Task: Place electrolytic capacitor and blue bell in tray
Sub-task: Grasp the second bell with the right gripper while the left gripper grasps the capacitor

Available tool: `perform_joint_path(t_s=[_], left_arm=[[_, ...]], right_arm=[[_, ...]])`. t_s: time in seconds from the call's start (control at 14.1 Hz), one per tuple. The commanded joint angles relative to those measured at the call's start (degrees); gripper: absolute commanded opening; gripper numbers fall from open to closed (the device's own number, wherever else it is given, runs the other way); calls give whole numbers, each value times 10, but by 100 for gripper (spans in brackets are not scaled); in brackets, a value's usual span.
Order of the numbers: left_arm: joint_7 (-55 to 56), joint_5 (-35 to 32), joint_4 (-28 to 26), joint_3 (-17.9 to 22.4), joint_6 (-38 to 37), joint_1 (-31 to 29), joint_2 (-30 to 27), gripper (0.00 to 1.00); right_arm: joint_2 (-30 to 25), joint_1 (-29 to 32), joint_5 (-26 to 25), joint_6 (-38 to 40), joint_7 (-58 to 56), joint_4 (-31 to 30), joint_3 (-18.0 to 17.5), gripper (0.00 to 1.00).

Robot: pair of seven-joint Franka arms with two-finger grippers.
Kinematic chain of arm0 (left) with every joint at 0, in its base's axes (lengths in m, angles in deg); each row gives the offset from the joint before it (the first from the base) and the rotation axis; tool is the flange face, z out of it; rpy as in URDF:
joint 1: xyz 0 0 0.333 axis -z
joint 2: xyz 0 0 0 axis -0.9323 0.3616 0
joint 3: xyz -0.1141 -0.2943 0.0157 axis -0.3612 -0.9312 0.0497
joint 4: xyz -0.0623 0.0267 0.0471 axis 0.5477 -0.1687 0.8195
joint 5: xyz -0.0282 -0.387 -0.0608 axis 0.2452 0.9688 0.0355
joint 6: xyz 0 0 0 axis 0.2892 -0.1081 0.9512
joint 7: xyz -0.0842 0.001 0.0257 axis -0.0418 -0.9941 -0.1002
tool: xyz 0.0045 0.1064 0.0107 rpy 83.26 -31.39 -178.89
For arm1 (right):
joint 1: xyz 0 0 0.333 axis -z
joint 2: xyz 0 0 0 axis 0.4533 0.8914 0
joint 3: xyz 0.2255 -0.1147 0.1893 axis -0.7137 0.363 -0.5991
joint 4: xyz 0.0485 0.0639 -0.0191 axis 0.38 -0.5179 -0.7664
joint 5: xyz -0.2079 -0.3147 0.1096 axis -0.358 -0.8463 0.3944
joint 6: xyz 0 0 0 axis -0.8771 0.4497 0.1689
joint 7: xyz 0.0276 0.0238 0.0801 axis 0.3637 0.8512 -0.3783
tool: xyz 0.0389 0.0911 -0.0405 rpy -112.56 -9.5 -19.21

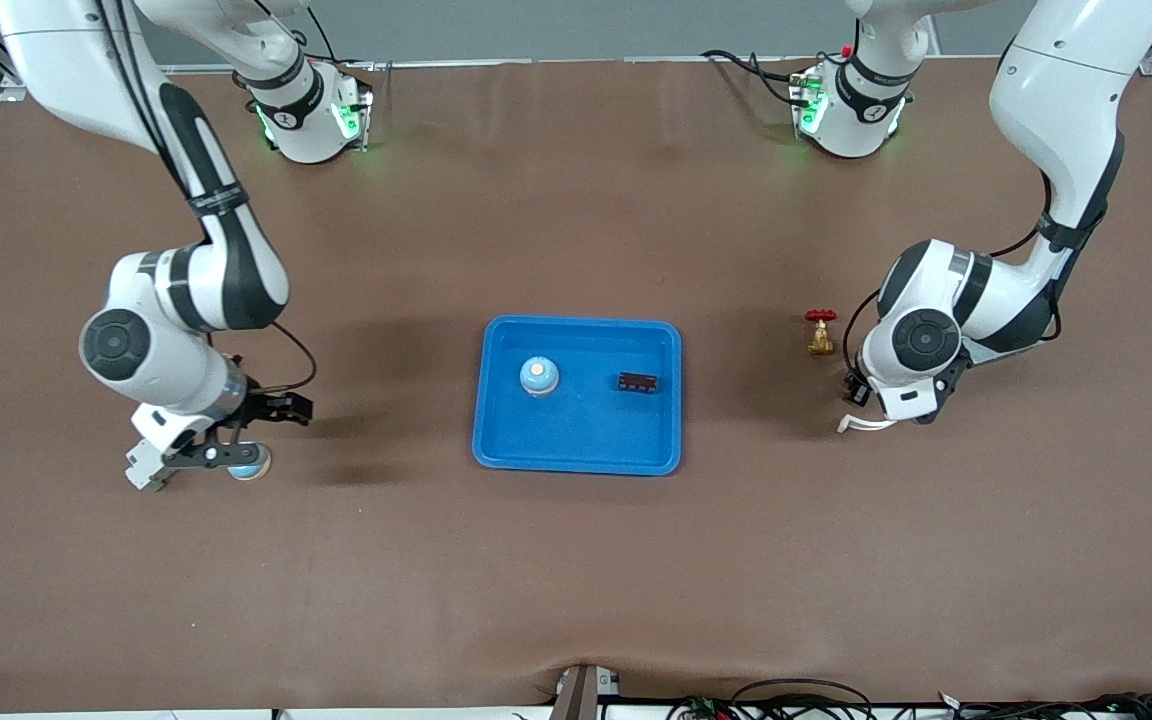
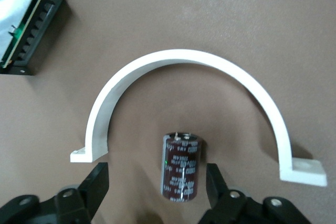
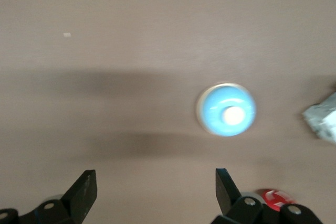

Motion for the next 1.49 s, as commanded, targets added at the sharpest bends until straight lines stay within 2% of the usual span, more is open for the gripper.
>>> perform_joint_path(t_s=[0.0,0.14,0.28,0.35,0.42,0.78,1.13,1.42], left_arm=[[-5,-14,-33,-5,48,-16,-11,66],[-5,-14,-32,-6,52,-21,-5,50],[-3,-14,-30,-6,52,-21,-6,25],[-2,-14,-30,-6,52,-21,-9,7],[1,-13,-28,-7,51,-21,-10,0],[22,-4,4,-27,43,-20,-37,0],[27,-4,75,-38,42,2,-26,0],[38,1,142,-45,42,51,0,0]], right_arm=[[-2,34,-9,-29,-39,-14,-12,100],[11,36,-8,-44,-40,-12,-12,100],[25,40,-8,-67,-45,-10,-12,100],[35,44,-8,-77,-50,-7,-12,100],[45,47,-7,-95,-54,-4,-13,100],[102,71,1,-119,-95,33,-15,100],[120,71,3,-148,-96,34,-15,100],[131,70,4,-161,-94,38,-20,100]])
